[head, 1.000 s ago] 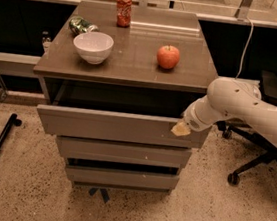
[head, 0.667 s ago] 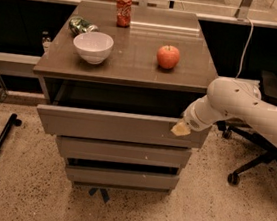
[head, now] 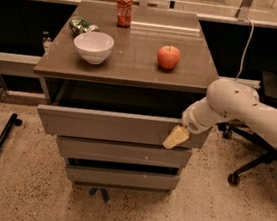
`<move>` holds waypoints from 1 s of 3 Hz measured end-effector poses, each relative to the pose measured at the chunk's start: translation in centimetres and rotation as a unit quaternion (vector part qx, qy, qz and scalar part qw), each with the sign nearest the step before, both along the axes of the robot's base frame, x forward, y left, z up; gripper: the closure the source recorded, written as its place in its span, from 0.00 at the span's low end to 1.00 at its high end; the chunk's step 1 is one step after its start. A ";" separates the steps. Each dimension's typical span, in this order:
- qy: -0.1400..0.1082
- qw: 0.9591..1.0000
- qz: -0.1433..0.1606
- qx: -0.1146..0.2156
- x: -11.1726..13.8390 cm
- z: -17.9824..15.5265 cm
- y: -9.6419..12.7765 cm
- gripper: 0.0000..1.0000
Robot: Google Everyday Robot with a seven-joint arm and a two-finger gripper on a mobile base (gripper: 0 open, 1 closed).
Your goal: Open top drawer
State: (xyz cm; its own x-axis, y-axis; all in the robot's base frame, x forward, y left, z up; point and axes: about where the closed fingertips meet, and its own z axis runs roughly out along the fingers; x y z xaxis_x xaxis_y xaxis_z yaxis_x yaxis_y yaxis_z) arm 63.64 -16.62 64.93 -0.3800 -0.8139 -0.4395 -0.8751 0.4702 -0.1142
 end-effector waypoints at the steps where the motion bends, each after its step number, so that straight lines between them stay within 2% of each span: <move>1: 0.000 1.000 0.000 0.000 0.0 0.0 0.0 0.00; 2: 0.019 1.000 0.024 0.008 -1.9 -0.5 -0.1 0.18; 3: 0.021 0.999 0.027 0.009 -2.1 -0.4 -0.1 0.41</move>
Offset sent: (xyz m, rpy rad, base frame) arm -0.0495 -0.0058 -0.0087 0.0403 0.0943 0.1241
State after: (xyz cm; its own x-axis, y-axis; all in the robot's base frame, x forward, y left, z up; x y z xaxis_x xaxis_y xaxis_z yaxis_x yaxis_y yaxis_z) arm 61.52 -16.72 64.54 -0.3543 -0.8261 -0.4381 -0.9033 0.4236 -0.0682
